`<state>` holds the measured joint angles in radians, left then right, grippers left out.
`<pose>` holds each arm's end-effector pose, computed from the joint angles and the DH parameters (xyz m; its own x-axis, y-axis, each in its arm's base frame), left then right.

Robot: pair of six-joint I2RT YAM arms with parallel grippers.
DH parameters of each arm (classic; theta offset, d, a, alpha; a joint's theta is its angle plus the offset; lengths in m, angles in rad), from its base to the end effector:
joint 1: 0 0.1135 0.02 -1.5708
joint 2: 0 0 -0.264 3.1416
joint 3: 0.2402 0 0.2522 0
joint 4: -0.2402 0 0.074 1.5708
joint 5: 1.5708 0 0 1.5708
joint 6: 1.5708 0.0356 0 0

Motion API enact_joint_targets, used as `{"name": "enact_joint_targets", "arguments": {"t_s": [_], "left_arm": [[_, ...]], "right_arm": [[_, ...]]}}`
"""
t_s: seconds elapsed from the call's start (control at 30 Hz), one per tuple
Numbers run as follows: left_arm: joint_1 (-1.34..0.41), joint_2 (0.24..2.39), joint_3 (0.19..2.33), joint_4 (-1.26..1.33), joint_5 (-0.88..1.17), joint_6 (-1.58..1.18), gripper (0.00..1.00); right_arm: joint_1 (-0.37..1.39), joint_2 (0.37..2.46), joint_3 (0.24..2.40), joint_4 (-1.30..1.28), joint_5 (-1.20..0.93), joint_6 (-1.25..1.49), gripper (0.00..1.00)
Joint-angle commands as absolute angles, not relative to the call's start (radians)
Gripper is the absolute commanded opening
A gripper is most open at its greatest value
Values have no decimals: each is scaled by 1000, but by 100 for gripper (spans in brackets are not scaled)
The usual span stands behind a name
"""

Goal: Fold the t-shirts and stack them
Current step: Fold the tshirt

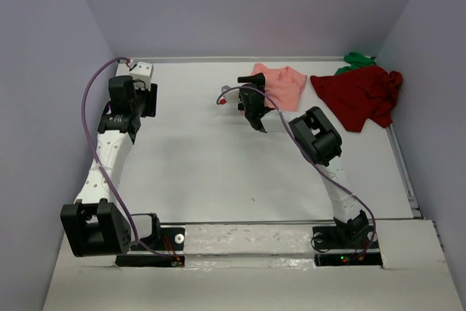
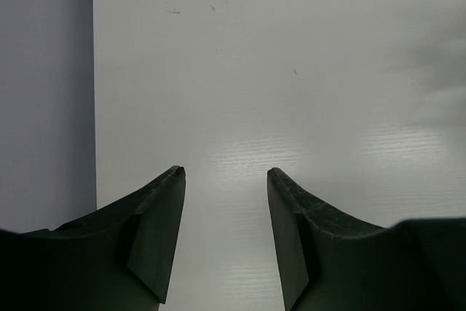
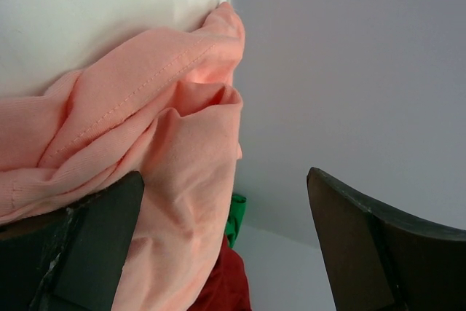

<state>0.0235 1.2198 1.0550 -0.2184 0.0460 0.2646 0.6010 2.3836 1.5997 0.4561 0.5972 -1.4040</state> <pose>0.2823 0.0050 0.3394 -0.3558 0.2530 -0.8997 0.1163 0.9672 0.2260 0.4447 0.2806 0.1312 -0.0160 -0.9996 0.0214 -0.2666 -0.0163 -0.9637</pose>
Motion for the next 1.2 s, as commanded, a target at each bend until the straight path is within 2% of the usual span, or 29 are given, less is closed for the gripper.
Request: {"name": "enact_joint_targets", "arguments": {"t_s": [0.0, 0.37, 0.4, 0.5, 0.7, 0.93, 1.03, 1.17], "left_arm": [[29, 1207, 1051, -175, 57, 268, 60], [29, 1209, 1066, -193, 63, 267, 63], [29, 1209, 1068, -196, 83, 267, 63], [29, 1203, 1074, -201, 133, 262, 63], [29, 1212, 1091, -212, 164, 256, 63], [29, 1215, 1094, -222, 181, 258, 63], [28, 1212, 1091, -224, 184, 259, 63], [29, 1223, 1094, -225, 195, 258, 63]], "right_arm": [[598, 2382, 1578, 511, 598, -1396, 100], [578, 2235, 1753, 520, 710, -1437, 100], [578, 2196, 1756, 481, 718, -1415, 100], [528, 2107, 1798, 206, 703, -1113, 100], [411, 2063, 1911, -250, 603, -738, 100], [342, 2078, 2031, -572, 422, -487, 100], [333, 2066, 2057, -754, 251, -408, 100], [333, 2040, 2080, -865, 95, -359, 99]]}}
